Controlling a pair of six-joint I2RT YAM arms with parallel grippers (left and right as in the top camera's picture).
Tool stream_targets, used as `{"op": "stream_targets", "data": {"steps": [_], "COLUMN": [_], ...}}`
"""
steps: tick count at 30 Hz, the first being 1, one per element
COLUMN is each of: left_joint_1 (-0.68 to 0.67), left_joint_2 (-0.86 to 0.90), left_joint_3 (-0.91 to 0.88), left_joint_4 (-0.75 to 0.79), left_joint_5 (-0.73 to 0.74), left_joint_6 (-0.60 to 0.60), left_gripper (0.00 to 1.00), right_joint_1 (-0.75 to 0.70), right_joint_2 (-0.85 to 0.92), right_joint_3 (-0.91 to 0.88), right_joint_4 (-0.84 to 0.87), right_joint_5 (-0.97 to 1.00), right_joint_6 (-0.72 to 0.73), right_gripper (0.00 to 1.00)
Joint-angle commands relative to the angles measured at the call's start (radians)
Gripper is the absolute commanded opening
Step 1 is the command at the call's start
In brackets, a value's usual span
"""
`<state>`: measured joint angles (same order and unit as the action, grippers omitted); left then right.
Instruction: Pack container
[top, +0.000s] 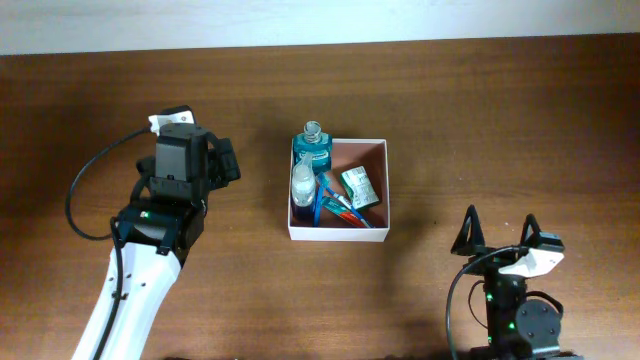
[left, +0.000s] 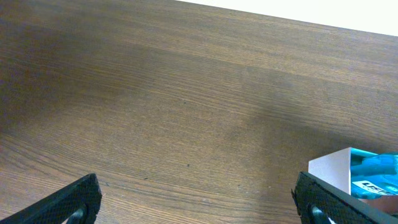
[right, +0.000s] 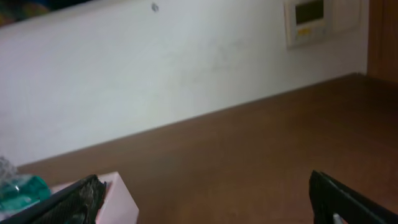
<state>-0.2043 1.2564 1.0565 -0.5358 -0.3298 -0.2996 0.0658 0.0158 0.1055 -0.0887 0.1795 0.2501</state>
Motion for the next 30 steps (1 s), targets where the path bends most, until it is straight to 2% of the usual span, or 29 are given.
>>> {"op": "stream_targets", "data": {"steps": [1, 8, 18, 30], "left_joint_1": [0.003, 0.002, 0.003, 0.002], "left_joint_2": [-0.008, -0.008, -0.008, -0.008], "left_joint_3": [0.004, 0.004, 0.004, 0.004], "left_joint_4": [-0.001, -0.001, -0.001, -0.001], "left_joint_5": [-0.007, -0.007, -0.007, -0.007], "left_joint_6": [0.001, 0.001, 0.001, 0.001], "left_gripper": [0.99, 0.99, 0.99, 0.99], "right_joint_1": [-0.009, -0.009, -0.009, -0.009], "right_joint_2": [-0.013, -0.013, -0.013, -0.013], "right_joint_3": [-0.039, -0.100, -0.100, -0.100], "right_joint_4": [0.021, 0.028, 0.018, 0.018], "right_joint_5": [0.012, 0.008, -0.081, -0.082], "right_joint_6": [-0.007, -0.007, -0.214, -0.213], "right_gripper": [0.98, 0.98, 0.98, 0.98]}}
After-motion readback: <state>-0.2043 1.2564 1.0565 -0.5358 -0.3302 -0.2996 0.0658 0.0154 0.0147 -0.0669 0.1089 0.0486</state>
